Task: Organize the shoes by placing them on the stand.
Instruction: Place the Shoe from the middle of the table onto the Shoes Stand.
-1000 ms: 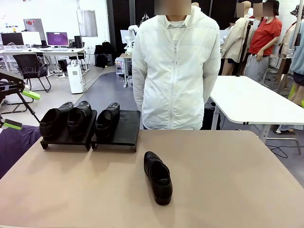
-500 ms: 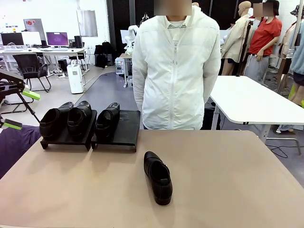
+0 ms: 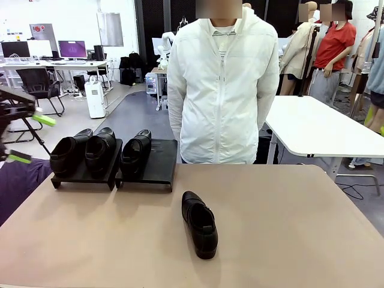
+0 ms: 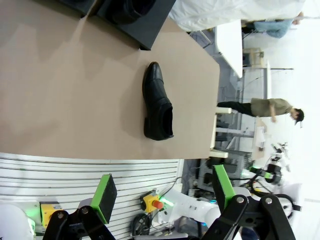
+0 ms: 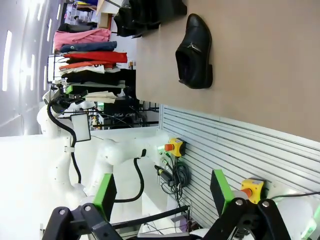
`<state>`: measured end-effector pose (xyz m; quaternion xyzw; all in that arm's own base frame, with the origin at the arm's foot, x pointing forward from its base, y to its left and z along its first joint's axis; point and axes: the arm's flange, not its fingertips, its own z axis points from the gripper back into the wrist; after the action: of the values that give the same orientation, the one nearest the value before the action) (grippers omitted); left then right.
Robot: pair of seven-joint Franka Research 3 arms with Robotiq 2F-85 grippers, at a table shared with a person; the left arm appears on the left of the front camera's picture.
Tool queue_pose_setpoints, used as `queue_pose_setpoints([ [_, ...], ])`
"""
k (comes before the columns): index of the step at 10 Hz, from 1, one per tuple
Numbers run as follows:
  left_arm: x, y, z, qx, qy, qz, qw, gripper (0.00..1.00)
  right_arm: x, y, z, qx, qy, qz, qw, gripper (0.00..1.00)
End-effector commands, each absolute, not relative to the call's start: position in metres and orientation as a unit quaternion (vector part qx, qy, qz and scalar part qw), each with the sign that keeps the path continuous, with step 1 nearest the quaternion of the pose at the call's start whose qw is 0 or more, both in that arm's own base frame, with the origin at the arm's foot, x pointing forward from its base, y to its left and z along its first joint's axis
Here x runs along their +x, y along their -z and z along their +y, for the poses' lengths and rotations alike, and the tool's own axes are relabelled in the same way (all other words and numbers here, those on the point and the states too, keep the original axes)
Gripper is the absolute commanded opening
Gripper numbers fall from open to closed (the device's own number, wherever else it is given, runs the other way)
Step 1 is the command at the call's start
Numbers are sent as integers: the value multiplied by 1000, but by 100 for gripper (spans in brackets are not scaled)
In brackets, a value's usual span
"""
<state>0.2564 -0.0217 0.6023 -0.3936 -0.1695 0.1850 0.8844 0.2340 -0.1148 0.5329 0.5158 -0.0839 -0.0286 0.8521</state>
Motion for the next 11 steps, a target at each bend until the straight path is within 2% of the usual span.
queue_pose_setpoints([
  [1,273,-630,-152,-282,-112,-114,946,100,236,-538,-116,526,19,-92,845,100],
  [2,288,-616,-220,-221,-17,-94,971,100,236,-538,-116,526,19,-92,845,100],
  [3,301,-591,-276,-181,27,-69,981,100,236,-538,-116,526,19,-92,845,100],
  [6,313,-510,-371,-43,94,-5,995,100,236,-538,-116,526,19,-92,845,100],
  [7,318,-492,-384,-11,84,-6,996,100,236,-538,-116,526,19,-92,845,100],
  [8,326,-485,-393,11,54,-3,998,100,236,-538,-116,526,19,-92,845,100],
  [9,302,-483,-376,-59,105,4,993,100,236,-538,-116,526,19,-92,845,100],
  [10,302,-483,-376,-59,105,4,993,100,236,-538,-116,526,19,-92,845,100],
  [11,322,-465,-380,-19,95,6,995,100,236,-538,-116,526,19,-92,845,100],
])
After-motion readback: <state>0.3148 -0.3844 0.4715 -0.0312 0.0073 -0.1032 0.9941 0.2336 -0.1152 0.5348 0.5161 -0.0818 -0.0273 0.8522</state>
